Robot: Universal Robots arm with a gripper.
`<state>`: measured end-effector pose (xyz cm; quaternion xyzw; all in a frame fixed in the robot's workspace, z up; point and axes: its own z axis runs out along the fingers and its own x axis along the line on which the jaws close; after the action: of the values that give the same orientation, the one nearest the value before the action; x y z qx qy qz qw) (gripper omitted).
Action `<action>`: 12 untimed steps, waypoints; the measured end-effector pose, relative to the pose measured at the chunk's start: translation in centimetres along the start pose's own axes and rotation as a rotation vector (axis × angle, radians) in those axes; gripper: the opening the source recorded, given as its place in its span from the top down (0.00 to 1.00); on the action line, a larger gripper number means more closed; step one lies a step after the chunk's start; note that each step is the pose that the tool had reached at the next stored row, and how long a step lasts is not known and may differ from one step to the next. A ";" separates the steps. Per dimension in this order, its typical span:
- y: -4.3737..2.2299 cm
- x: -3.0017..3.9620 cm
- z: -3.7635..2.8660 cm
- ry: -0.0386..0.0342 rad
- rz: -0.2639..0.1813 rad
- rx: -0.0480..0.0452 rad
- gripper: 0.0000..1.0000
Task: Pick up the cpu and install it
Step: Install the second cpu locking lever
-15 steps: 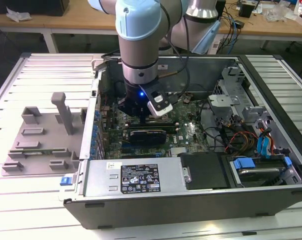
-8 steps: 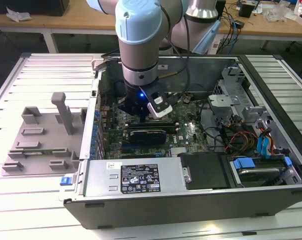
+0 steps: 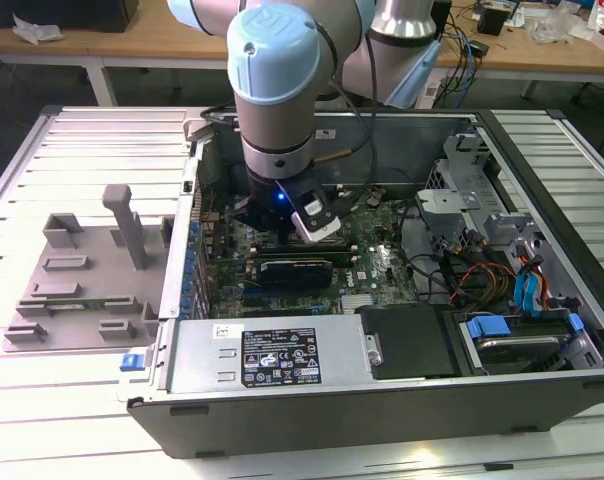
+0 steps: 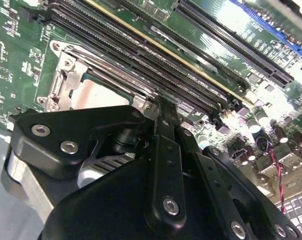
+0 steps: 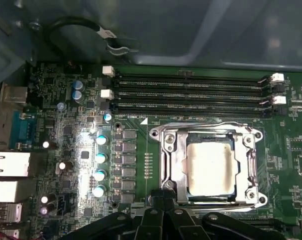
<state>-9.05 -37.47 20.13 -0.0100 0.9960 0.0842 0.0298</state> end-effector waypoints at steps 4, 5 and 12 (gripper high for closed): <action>-0.04 0.71 0.17 -0.0013 0.000 -0.0047 0.89; -0.07 0.79 0.30 -0.0013 0.000 -0.0044 0.89; 0.24 0.69 -1.45 -0.0015 0.000 -0.0001 0.89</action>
<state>-9.82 -37.49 21.55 -0.0101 0.9959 0.0842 0.0306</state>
